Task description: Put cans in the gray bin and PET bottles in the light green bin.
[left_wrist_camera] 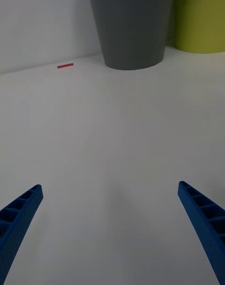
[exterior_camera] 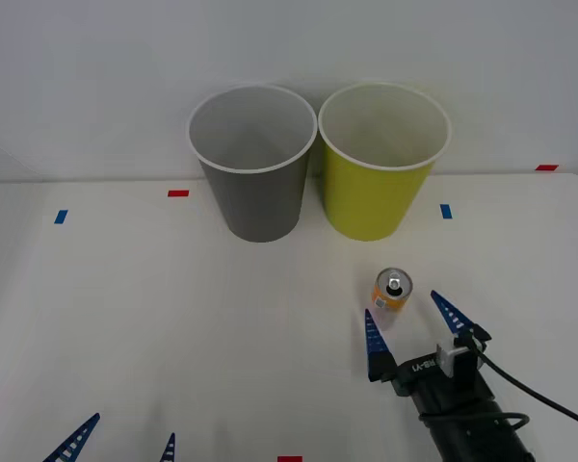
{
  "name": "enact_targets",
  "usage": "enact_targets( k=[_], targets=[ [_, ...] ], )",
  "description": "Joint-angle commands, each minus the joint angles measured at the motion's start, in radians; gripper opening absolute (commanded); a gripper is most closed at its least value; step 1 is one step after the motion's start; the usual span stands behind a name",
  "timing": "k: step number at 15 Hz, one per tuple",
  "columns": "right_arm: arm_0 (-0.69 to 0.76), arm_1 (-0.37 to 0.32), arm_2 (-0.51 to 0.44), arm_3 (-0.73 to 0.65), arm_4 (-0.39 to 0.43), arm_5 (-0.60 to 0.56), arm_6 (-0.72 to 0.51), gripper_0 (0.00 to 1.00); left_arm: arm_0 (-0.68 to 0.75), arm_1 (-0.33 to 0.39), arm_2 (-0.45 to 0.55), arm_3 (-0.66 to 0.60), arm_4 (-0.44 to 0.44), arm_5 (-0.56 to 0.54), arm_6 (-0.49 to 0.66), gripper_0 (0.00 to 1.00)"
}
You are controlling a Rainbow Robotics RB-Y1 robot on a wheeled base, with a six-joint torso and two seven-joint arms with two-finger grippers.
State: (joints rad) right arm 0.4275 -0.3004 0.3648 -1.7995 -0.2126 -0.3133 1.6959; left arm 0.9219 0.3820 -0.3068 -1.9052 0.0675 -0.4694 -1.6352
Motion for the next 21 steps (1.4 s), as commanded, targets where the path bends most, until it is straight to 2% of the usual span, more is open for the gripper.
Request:
enact_targets(
  k=[1,14,16,17,21],
  targets=[
    [-0.030,0.007,-0.007,-0.001,-0.013,0.031,-0.001,1.00,0.000,0.000,0.000,0.000,0.000,0.000,0.000,1.00],
    [-0.092,0.030,-0.020,-0.001,-0.033,0.109,0.004,1.00,0.000,0.000,0.000,0.000,0.000,0.000,0.000,1.00],
    [-0.090,0.032,-0.020,0.000,-0.033,0.109,0.001,0.28,0.000,0.000,0.000,0.000,0.000,0.000,0.000,1.00],
    [-0.090,0.034,-0.020,0.000,-0.033,0.109,-0.001,0.22,0.000,0.000,0.000,0.000,0.000,0.000,0.000,1.00],
    [-0.090,0.041,-0.020,0.000,-0.037,0.111,-0.002,0.19,0.000,0.000,0.000,0.000,0.000,0.000,0.000,1.00]
  ],
)
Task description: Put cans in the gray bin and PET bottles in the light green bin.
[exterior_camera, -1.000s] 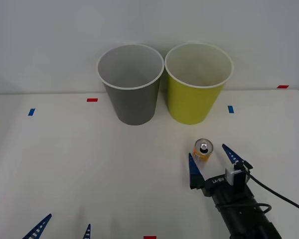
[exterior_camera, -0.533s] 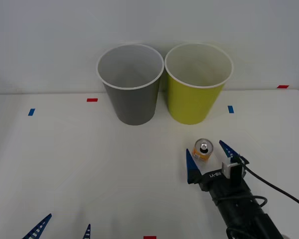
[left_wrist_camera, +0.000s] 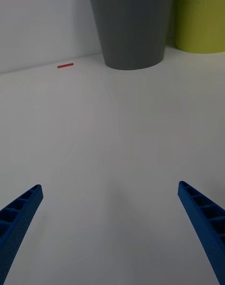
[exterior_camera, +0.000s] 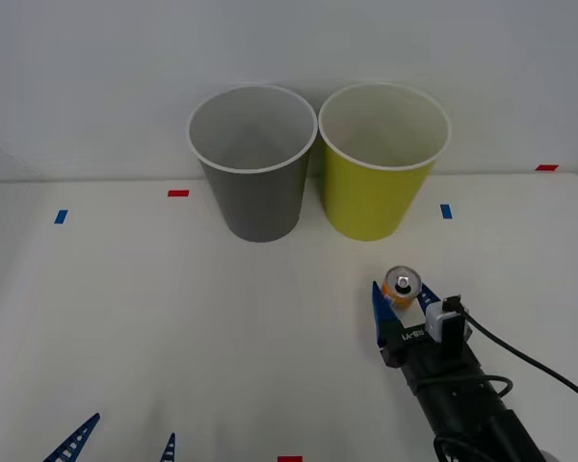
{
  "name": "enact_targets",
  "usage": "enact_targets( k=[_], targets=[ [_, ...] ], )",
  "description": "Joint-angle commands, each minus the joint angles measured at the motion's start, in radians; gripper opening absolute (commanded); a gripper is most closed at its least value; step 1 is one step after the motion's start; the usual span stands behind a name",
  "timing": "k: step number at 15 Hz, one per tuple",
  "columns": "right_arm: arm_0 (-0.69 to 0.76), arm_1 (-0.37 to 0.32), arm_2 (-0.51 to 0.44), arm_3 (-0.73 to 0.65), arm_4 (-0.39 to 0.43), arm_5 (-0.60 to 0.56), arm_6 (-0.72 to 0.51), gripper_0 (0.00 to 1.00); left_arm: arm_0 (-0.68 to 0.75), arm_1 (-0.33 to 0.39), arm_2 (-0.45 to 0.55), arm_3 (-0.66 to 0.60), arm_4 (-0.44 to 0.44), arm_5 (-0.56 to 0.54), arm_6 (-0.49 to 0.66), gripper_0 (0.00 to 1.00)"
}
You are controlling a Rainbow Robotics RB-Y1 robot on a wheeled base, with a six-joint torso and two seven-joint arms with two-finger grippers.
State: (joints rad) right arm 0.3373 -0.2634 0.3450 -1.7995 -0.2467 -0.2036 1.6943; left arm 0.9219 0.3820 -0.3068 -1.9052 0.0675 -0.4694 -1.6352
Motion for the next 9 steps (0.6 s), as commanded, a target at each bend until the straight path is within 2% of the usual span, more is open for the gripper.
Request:
enact_targets(
  k=[1,5,6,9],
  targets=[
    [0.000,0.006,0.000,-0.001,-0.005,0.001,0.001,0.18,0.000,0.000,0.000,0.000,0.000,0.000,0.000,1.00],
    [-0.003,0.016,0.002,-0.001,-0.014,0.012,-0.008,0.14,0.000,0.000,0.000,0.000,0.000,0.000,0.000,1.00],
    [-0.007,0.019,0.002,-0.018,-0.019,0.053,-0.010,0.13,0.000,0.000,0.000,0.000,0.000,0.000,0.000,1.00],
    [-0.006,0.033,-0.021,-0.213,-0.019,0.351,-0.015,0.13,0.000,0.000,0.000,0.000,0.000,0.000,0.000,1.00]
  ],
)
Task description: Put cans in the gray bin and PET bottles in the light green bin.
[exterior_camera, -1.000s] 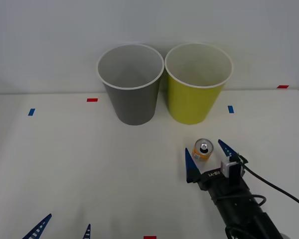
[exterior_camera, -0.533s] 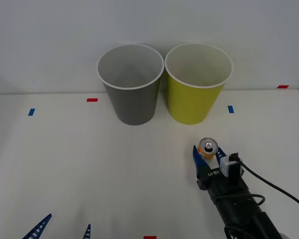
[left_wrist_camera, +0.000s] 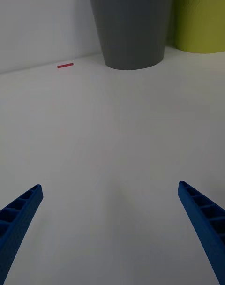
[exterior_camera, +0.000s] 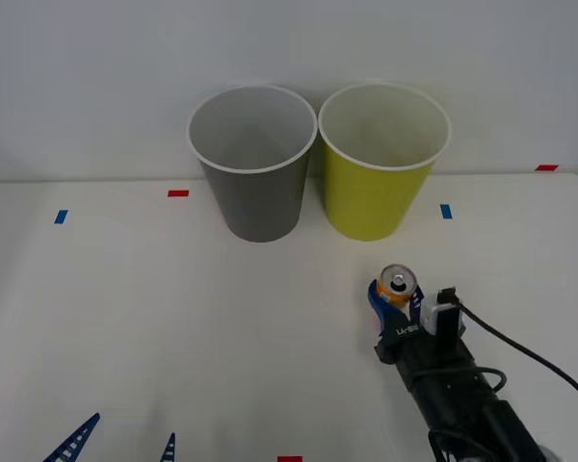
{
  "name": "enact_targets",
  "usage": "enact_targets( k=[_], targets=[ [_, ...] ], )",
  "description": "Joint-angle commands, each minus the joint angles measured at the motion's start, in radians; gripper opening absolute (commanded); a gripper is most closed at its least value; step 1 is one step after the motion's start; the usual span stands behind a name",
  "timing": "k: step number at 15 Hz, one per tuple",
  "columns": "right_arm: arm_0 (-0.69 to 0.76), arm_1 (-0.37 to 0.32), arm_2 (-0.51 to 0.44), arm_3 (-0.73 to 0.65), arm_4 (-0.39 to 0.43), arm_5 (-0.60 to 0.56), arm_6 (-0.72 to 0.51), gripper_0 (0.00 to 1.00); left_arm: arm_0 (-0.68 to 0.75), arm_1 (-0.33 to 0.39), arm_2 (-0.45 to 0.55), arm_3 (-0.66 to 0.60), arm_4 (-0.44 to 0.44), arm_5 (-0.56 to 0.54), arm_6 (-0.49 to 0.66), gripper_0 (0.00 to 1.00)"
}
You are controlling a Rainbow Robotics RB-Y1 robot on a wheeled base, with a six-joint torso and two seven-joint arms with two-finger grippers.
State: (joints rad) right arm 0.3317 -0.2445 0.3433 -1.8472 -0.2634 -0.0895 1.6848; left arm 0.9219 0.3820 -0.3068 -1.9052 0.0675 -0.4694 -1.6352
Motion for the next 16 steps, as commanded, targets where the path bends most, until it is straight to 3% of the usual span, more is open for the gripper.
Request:
enact_targets(
  k=[1,4,9,16],
  targets=[
    [-0.003,0.016,-0.023,-0.201,0.003,0.287,-0.005,0.13,0.000,0.000,0.000,0.000,0.000,0.000,0.000,1.00],
    [-0.051,0.016,-0.033,-0.342,0.016,0.533,-0.005,0.12,0.000,0.000,0.000,0.000,0.000,0.000,0.000,1.00],
    [-0.227,0.041,-0.046,-0.458,0.035,0.912,-0.004,0.12,0.000,0.000,0.000,0.000,0.000,0.000,0.000,1.00],
    [-0.476,0.041,-0.044,-0.469,-0.010,1.140,-0.028,0.10,0.000,0.000,0.000,0.000,0.000,0.000,0.000,1.00]
  ],
)
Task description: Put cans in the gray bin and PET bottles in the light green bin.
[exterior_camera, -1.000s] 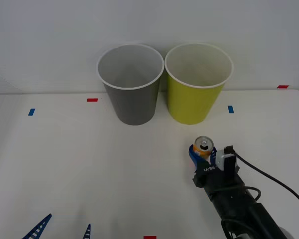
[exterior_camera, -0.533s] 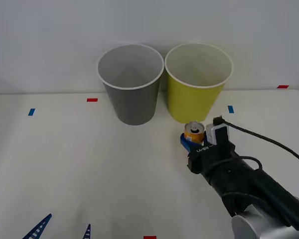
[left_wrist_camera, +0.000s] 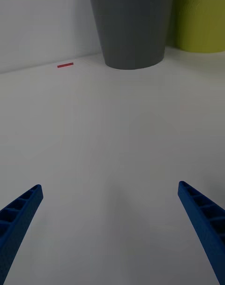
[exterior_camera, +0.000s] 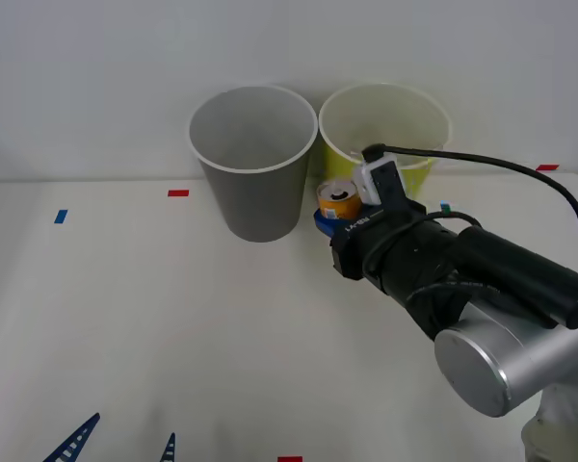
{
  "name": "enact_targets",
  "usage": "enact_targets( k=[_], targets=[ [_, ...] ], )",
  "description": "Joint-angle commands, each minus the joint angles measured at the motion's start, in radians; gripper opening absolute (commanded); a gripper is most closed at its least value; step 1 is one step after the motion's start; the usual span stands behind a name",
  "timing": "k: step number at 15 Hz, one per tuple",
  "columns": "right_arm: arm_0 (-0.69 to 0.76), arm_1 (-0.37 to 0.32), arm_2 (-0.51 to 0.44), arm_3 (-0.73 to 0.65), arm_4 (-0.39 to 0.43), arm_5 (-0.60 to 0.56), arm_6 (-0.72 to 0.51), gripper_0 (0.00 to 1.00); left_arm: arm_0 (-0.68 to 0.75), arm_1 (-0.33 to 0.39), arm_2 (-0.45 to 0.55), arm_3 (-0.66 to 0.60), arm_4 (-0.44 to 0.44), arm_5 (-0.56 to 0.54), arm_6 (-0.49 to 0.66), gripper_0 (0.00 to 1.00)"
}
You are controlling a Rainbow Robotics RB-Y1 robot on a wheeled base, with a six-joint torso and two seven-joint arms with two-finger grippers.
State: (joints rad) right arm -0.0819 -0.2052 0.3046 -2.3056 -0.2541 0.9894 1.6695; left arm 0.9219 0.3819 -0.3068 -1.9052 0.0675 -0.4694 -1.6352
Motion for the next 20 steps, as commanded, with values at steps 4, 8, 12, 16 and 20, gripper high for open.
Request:
enact_targets(
  k=[4,8,12,16,20],
  targets=[
    [-0.179,0.032,-0.078,-0.032,-0.139,0.218,-0.024,0.10,0.000,0.000,0.000,0.000,0.000,0.000,0.000,1.00],
    [-0.329,0.050,-0.093,-0.005,-0.142,0.276,-0.048,0.07,0.000,0.000,0.000,0.000,0.000,0.000,0.000,1.00],
    [-0.492,0.070,-0.121,0.124,-0.162,0.256,-0.073,0.05,0.000,0.000,0.000,0.000,0.000,0.000,0.000,1.00],
    [-0.558,0.069,-0.145,0.273,-0.266,0.063,-0.083,0.04,0.000,0.000,0.000,0.000,0.000,0.000,0.000,1.00],
    [-0.605,0.069,-0.133,0.396,-0.274,-0.064,-0.065,0.03,0.000,0.000,0.000,0.000,0.000,0.000,0.000,1.00]
  ],
)
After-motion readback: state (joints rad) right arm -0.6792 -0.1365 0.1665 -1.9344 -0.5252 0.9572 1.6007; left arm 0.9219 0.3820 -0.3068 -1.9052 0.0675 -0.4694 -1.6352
